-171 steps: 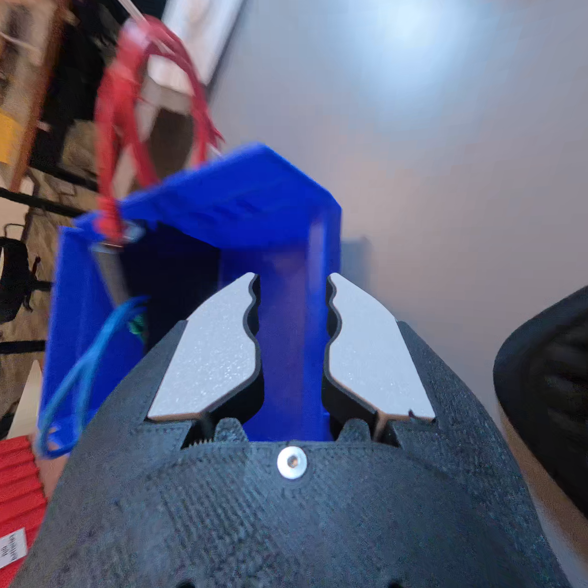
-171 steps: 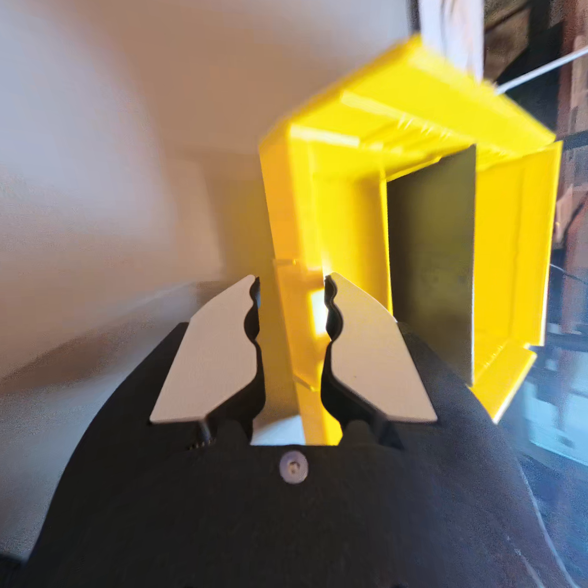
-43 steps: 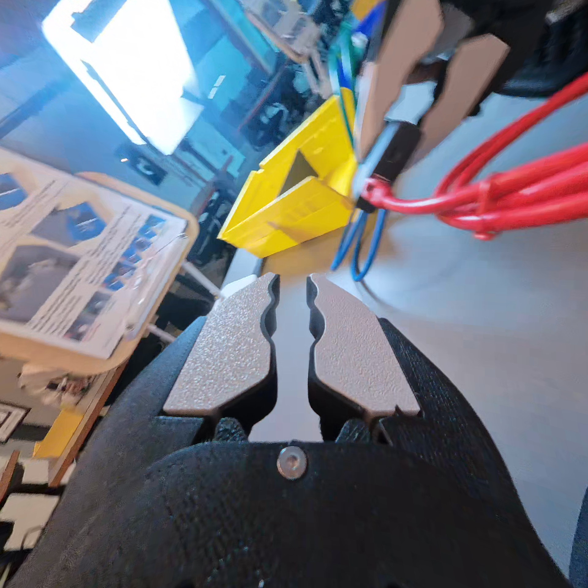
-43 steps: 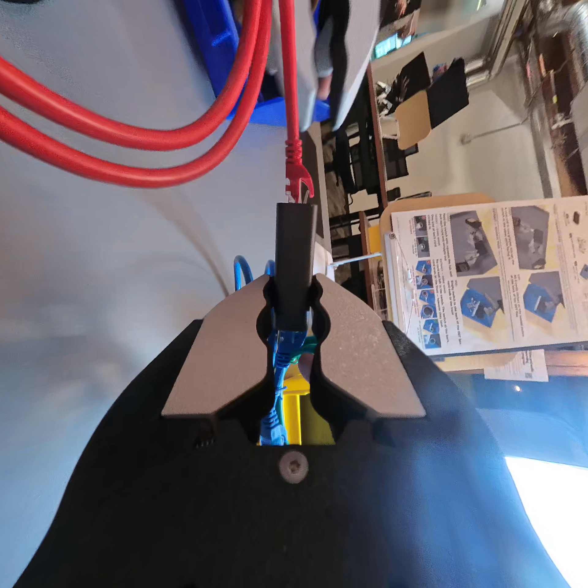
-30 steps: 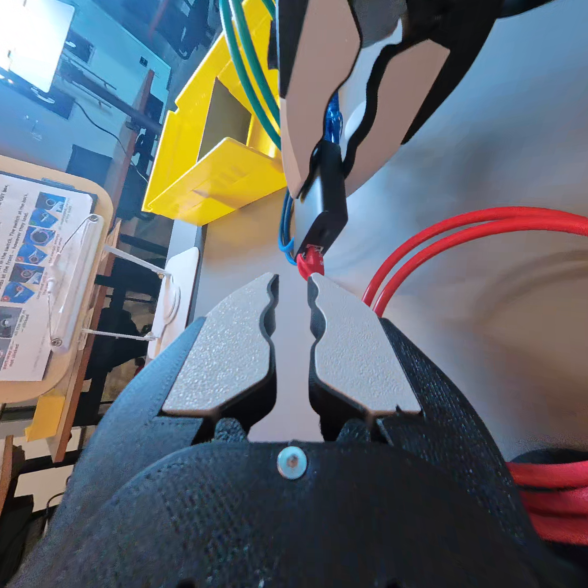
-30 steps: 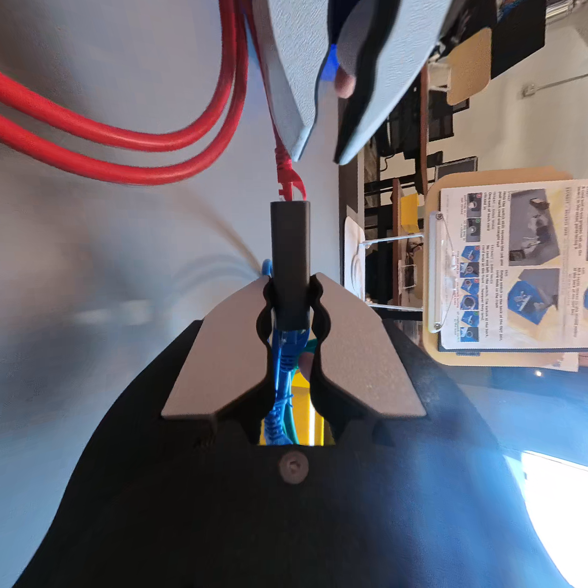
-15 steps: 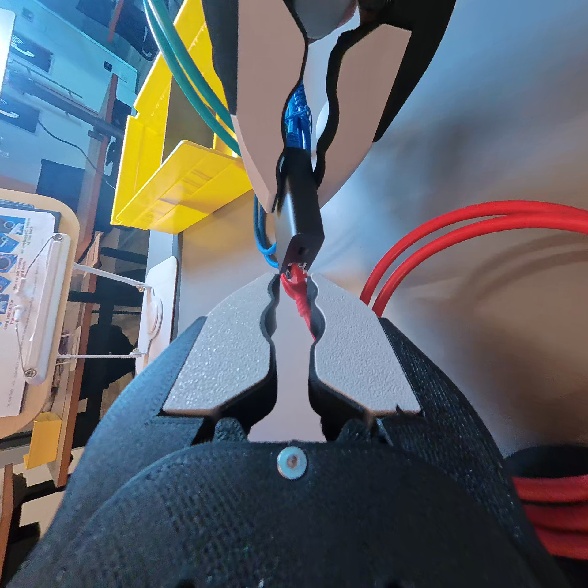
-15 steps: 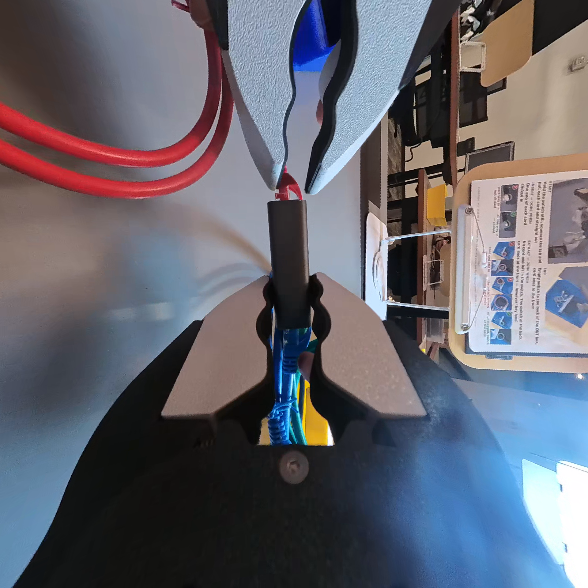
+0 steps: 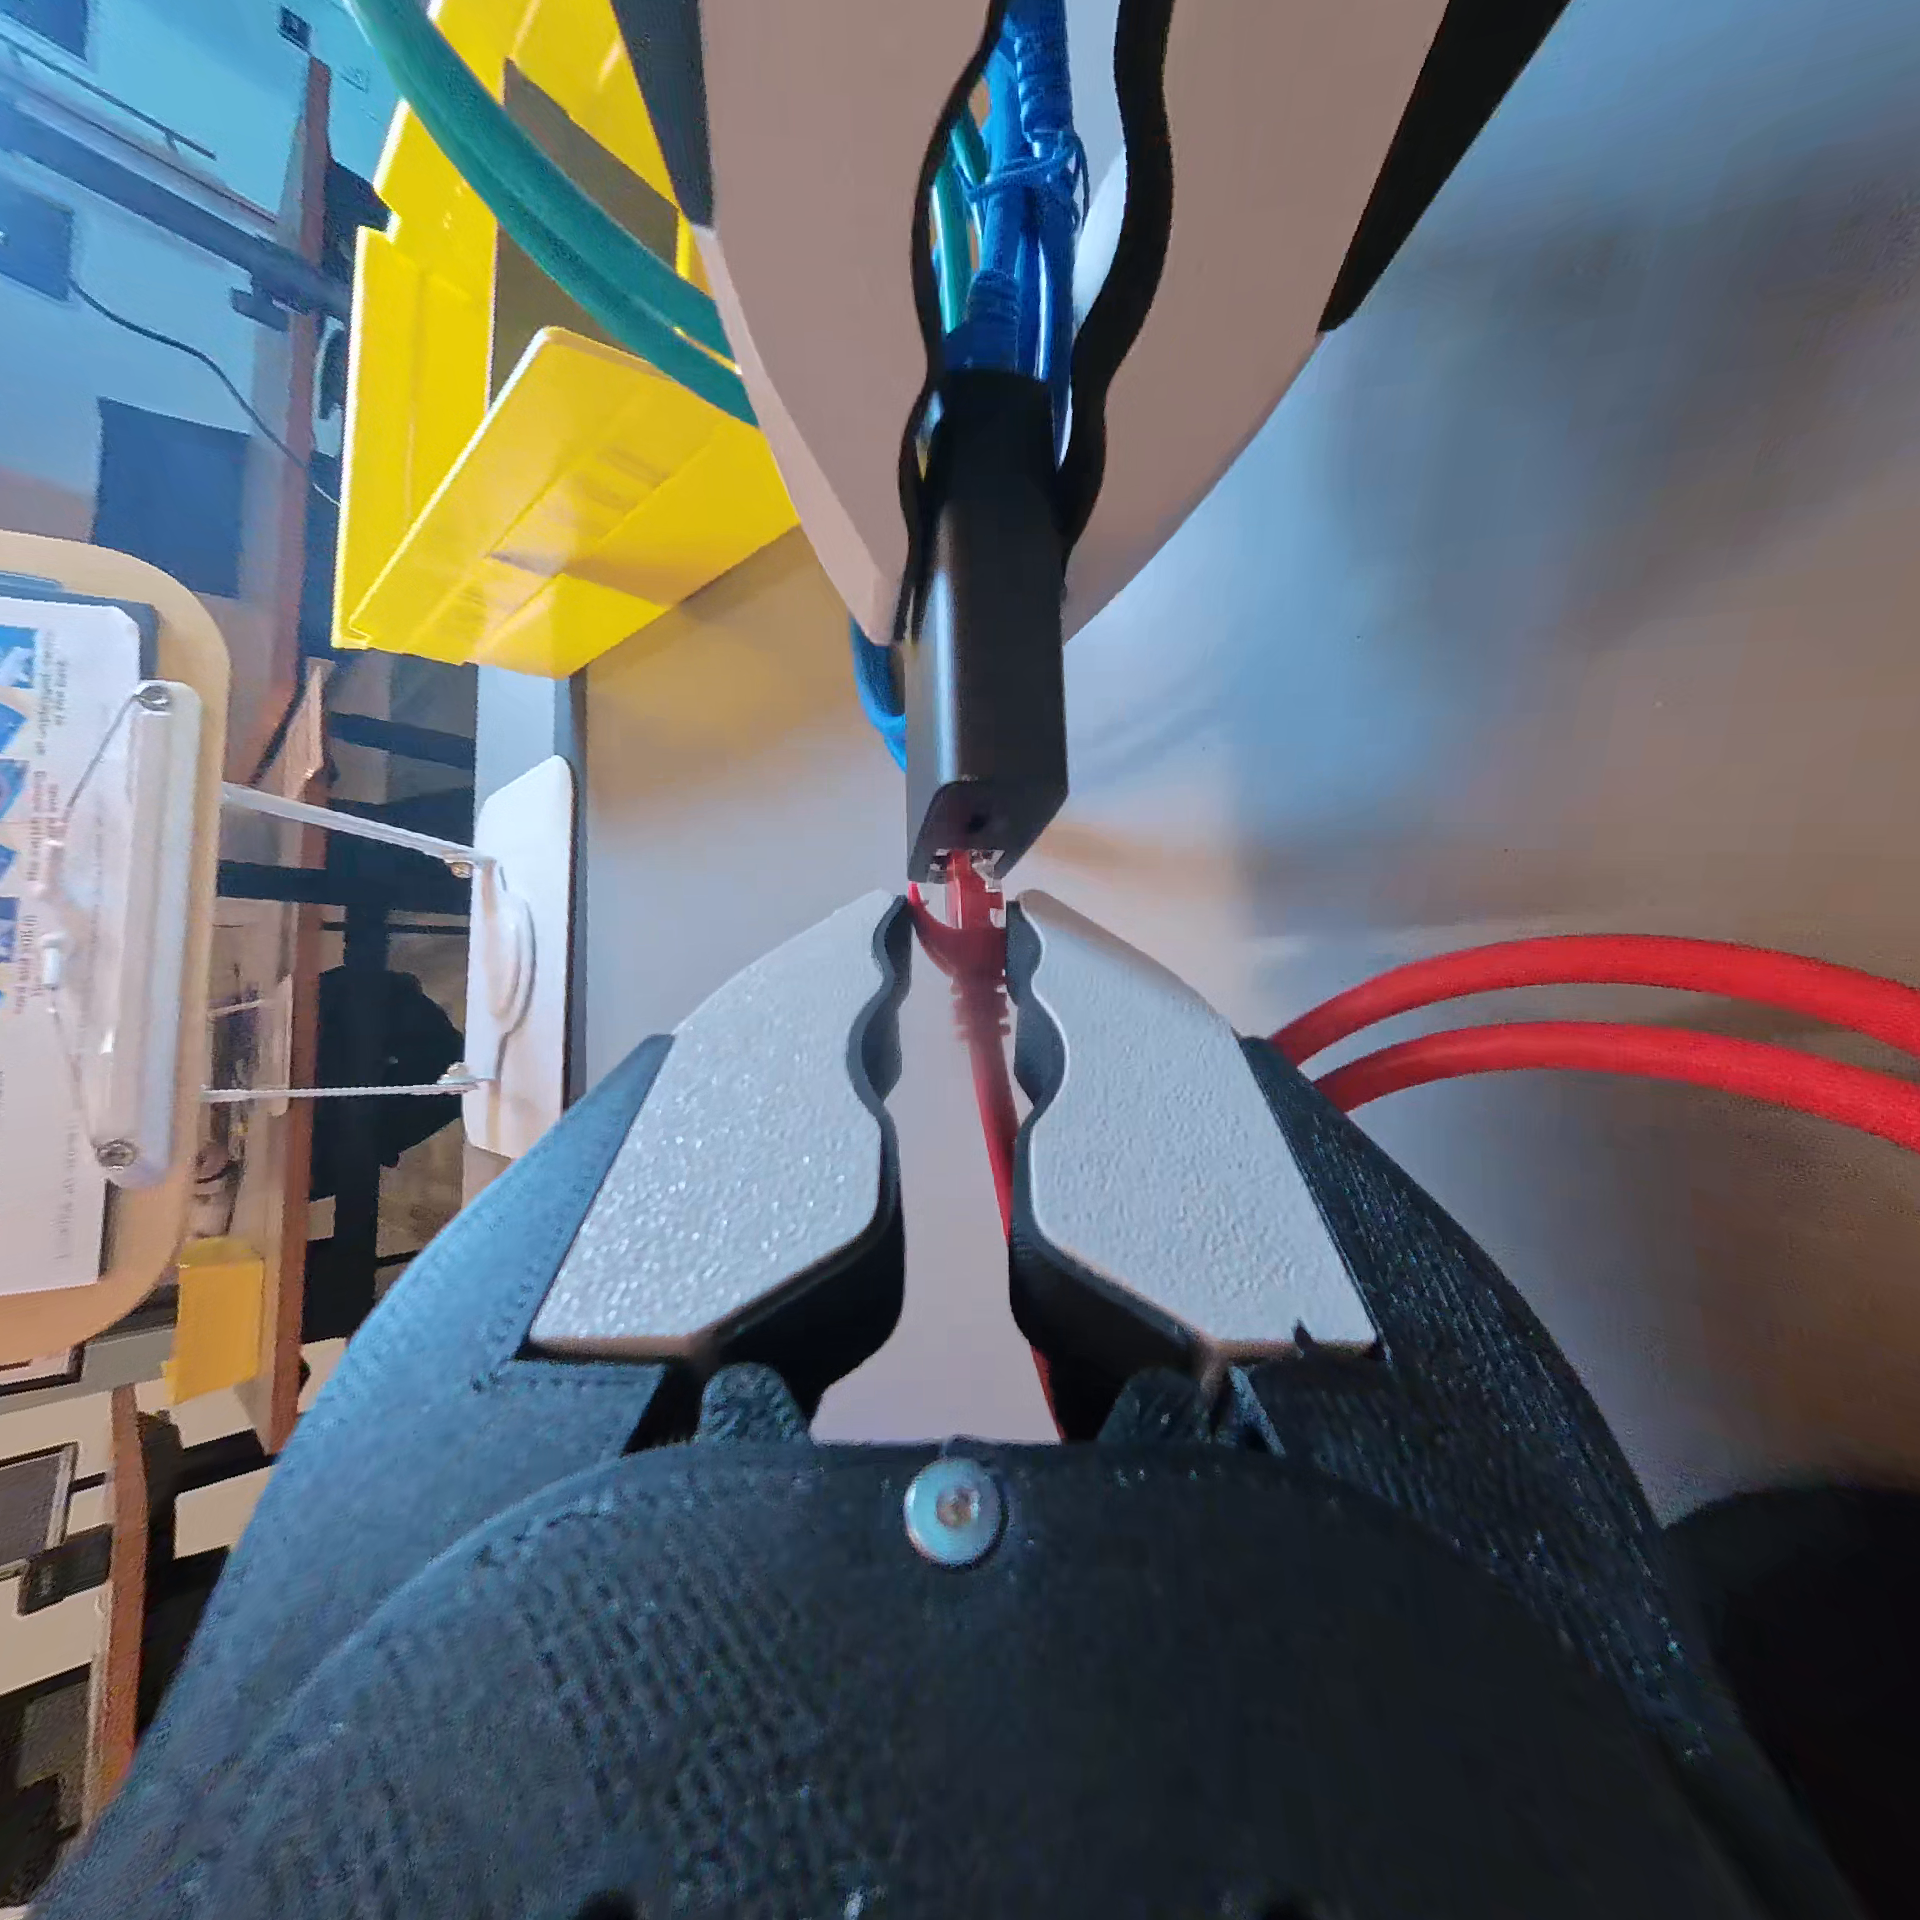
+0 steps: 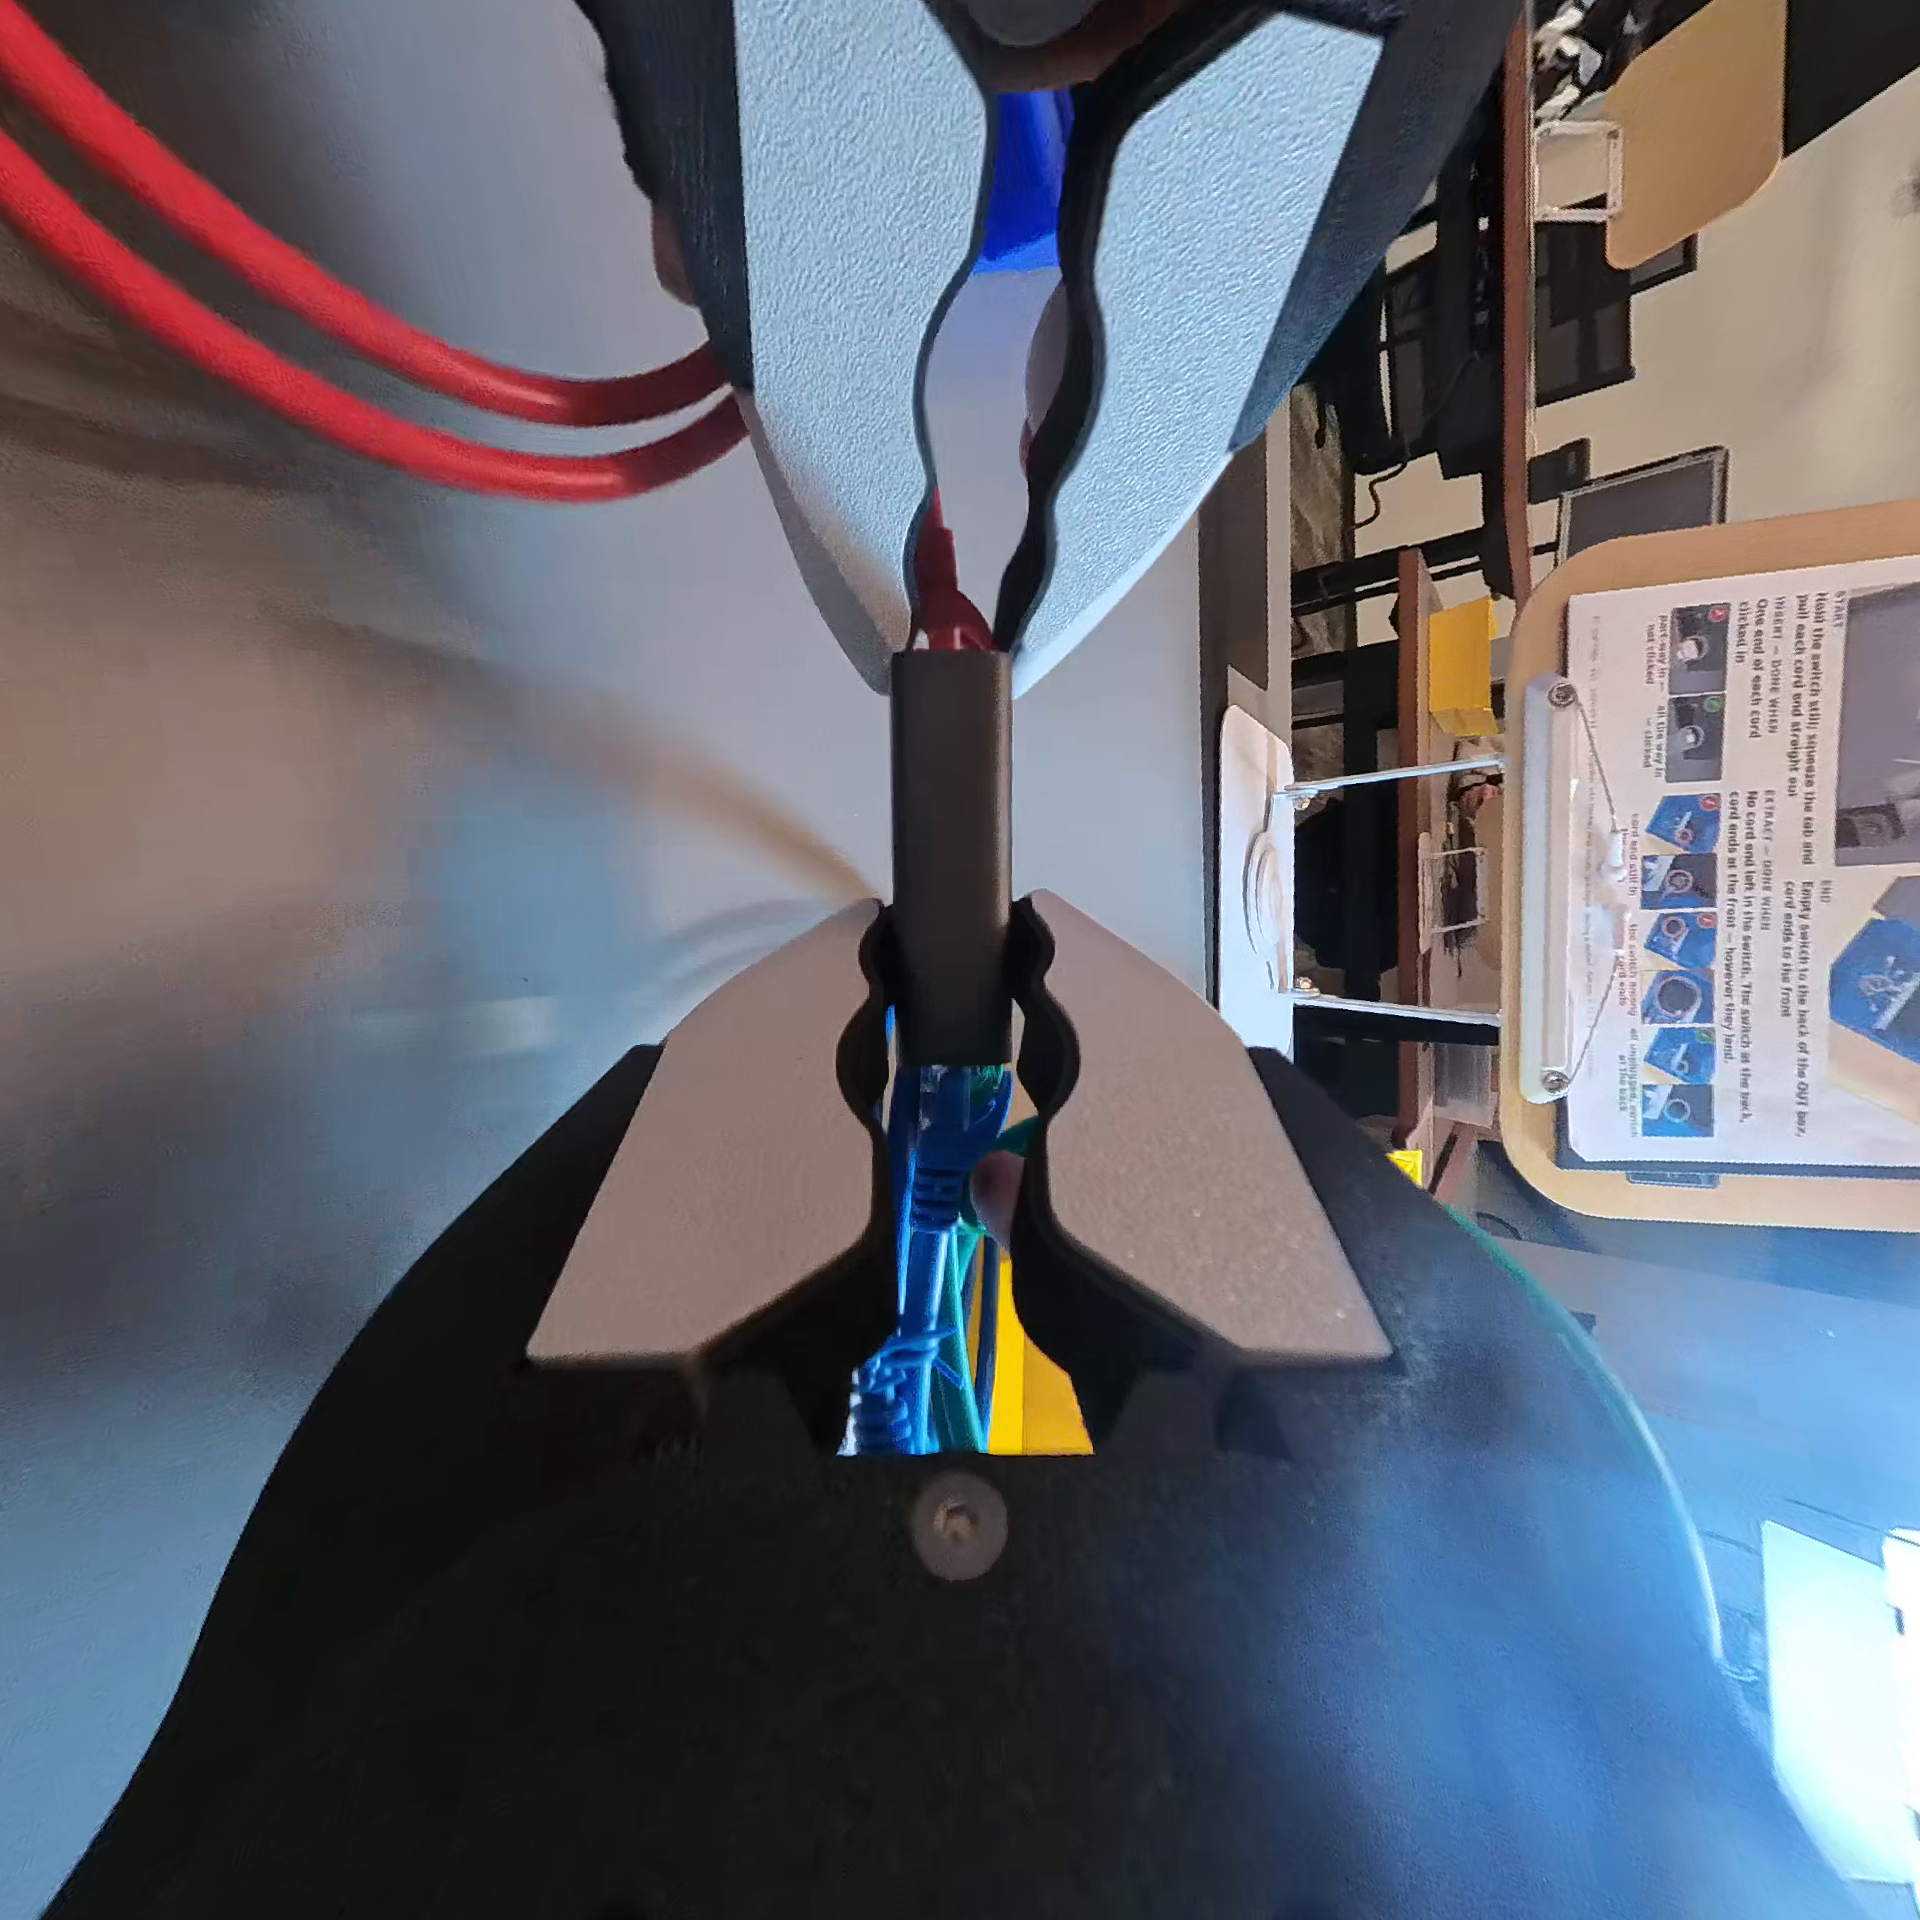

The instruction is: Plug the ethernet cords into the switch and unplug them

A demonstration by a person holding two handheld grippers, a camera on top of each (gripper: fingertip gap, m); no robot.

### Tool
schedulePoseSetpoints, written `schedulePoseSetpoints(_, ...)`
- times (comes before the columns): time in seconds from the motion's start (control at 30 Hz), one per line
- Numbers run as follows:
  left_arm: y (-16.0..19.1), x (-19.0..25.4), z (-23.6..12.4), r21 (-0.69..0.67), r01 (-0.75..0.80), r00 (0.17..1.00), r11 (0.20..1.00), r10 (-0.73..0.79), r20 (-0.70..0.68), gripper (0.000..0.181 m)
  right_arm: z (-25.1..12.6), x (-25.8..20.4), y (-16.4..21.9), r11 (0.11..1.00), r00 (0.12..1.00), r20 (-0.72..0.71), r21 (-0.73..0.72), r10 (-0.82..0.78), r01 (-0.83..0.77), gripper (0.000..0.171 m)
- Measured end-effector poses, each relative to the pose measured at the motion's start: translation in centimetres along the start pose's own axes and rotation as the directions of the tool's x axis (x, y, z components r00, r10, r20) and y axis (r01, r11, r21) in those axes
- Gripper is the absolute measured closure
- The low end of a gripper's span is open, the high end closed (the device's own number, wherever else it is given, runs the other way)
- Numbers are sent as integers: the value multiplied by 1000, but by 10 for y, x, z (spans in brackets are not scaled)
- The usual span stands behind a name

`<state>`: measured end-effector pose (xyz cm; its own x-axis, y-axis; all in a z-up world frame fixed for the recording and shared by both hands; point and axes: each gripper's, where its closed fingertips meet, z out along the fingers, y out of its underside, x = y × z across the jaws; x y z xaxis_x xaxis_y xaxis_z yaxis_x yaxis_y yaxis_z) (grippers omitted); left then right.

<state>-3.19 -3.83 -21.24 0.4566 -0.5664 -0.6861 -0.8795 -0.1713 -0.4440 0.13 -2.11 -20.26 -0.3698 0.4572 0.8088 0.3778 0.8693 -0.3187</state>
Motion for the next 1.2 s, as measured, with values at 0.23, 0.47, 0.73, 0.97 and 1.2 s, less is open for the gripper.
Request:
schedulePoseSetpoints(0.23, -8, -8, -4, 63, -30, 997, 998, 26, 68, 159, -4, 3, 3, 999, 999, 13, 11, 37, -37, 150)
schedulePoseSetpoints(0.47, -17, -8, -9, 176, 28, 999, 984, -36, 39, 165, -8, 6, 4, 995, 995, 39, 48, 87, -89, 150)
schedulePoseSetpoints(0.73, -16, -5, -10, 166, 10, 1000, 986, -14, 22, 167, -9, 4, 1, 989, 991, 78, 98, 107, -115, 151)
schedulePoseSetpoints(0.97, -13, 1, -10, 95, -42, 999, 995, 42, 3, 167, -7, -2, 0, 988, 990, 104, 112, 95, -107, 151)
schedulePoseSetpoints(1.2, -11, 11, -10, 56, -88, 995, 995, 91, -42, 167, -5, -9, -1, 992, 992, 119, 114, 41, -55, 150)
